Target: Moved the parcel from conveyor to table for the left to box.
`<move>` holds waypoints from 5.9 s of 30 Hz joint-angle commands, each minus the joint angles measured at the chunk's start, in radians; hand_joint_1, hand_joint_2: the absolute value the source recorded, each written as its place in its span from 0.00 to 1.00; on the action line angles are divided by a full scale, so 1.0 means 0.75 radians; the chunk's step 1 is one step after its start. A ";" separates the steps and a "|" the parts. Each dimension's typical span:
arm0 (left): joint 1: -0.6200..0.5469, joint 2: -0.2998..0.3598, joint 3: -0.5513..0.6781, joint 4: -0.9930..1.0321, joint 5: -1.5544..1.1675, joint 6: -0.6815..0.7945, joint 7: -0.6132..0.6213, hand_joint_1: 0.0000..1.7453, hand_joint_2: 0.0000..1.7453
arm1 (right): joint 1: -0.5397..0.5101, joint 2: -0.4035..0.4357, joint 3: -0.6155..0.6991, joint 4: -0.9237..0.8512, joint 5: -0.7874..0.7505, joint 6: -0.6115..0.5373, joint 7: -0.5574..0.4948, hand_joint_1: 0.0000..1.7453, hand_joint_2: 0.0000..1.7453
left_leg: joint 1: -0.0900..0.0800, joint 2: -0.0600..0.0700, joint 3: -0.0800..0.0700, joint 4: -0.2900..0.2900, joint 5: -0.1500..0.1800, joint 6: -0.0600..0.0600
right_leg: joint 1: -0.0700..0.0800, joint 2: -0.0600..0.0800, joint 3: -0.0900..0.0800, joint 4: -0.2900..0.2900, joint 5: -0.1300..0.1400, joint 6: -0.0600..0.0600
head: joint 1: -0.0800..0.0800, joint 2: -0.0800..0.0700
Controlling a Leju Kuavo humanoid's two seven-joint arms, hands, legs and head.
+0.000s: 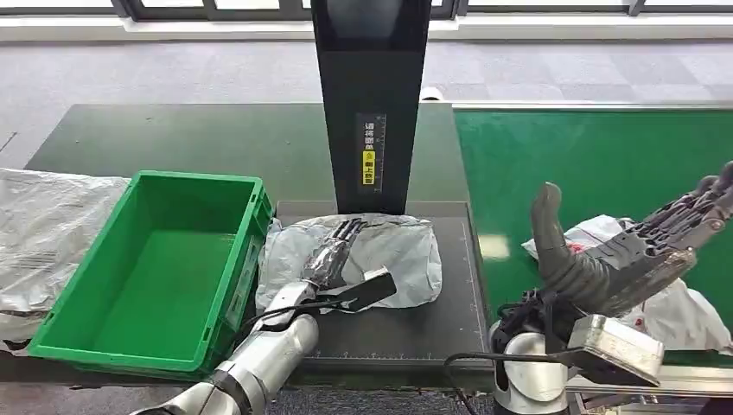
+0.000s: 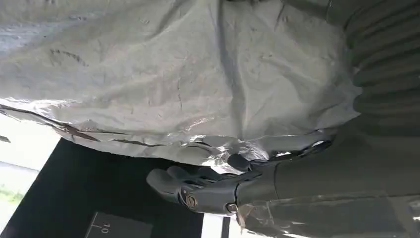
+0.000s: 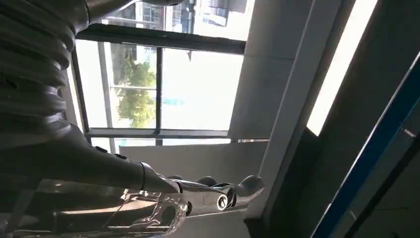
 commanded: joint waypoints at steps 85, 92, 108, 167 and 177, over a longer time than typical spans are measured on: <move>0.074 0.003 0.795 -1.243 -0.403 0.446 -0.127 1.00 1.00 | 0.241 0.095 -0.061 -0.033 0.064 0.002 0.003 0.00 1.00 | 0.001 -0.003 0.006 -0.003 0.000 -0.001 | 0.001 -0.004 0.006 -0.002 -0.002 -0.001 | 0.000 0.000; 0.068 0.003 0.795 -1.227 -0.411 0.446 -0.123 1.00 1.00 | 0.235 0.095 -0.060 -0.020 0.066 0.002 0.003 0.00 1.00 | 0.002 -0.005 0.009 -0.005 0.000 -0.002 | 0.002 -0.007 0.009 -0.005 -0.002 -0.001 | 0.000 0.000; 0.068 0.003 0.795 -1.227 -0.411 0.446 -0.123 1.00 1.00 | 0.235 0.095 -0.060 -0.020 0.066 0.002 0.003 0.00 1.00 | 0.002 -0.002 0.008 -0.005 0.000 -0.002 | 0.002 -0.004 0.008 -0.004 -0.002 -0.001 | 0.000 0.000; 0.101 0.003 0.999 -1.063 -0.401 0.446 0.002 0.00 1.00 | 0.229 0.073 -0.093 0.078 0.079 0.032 0.003 0.00 1.00 | 0.002 -0.001 0.007 -0.004 -0.001 -0.001 | 0.002 -0.002 0.007 -0.004 -0.001 -0.001 | 0.000 0.000; 0.262 0.006 0.680 -0.939 1.374 -0.582 -0.650 0.00 1.00 | -0.056 -0.063 -0.853 0.851 1.384 0.006 0.877 0.00 1.00 | 0.002 -0.013 0.010 -0.008 0.003 0.001 | 0.002 -0.013 0.014 -0.010 -0.001 0.002 | -0.001 0.000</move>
